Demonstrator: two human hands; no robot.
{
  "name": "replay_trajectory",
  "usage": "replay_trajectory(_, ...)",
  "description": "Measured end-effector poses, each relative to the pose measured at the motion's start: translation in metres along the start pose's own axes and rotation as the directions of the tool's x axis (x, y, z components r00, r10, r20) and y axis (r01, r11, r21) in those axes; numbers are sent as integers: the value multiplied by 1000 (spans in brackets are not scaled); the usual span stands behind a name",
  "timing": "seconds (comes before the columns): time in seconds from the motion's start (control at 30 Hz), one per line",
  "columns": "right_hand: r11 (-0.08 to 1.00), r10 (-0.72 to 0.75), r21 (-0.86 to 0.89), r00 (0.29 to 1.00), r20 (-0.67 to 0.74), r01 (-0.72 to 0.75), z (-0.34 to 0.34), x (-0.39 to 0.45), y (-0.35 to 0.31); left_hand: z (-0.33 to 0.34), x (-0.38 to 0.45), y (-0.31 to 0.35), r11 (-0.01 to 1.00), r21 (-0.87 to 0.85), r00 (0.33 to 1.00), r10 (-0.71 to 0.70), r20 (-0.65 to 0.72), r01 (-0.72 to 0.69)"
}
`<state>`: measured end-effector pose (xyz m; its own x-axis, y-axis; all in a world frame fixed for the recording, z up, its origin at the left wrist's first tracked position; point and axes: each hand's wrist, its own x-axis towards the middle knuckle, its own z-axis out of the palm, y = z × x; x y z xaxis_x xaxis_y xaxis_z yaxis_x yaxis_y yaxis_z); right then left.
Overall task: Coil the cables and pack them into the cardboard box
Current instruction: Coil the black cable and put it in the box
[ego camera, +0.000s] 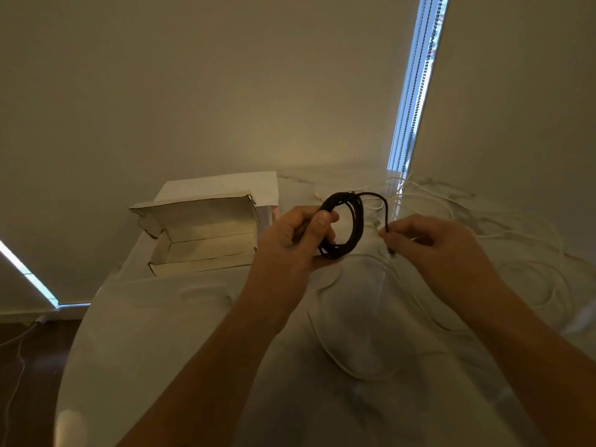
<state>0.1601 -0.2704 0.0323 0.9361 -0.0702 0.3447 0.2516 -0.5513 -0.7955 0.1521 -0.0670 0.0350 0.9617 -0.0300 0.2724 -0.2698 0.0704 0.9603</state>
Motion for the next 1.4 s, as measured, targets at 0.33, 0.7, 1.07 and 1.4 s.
replay_trajectory(0.33,710,177,628,944,278,-318,12,-9,-13,13,-7,-9,999,5,997,-43,72,42)
replay_trajectory(0.7,581,226,610,827,515,-539,17,-14,-25,8,-3,-13,994,106,1000,-9,6,8)
replay_trajectory(1.07,784,183,511,917,355,-354,23,-18,-20,6,0,-16,989,137,995,64,-74,-53)
replay_trajectory(1.4,960,79,228,937,340,-163,22,-18,-20,-8,8,-13,988,-156,963,-41,-267,-1)
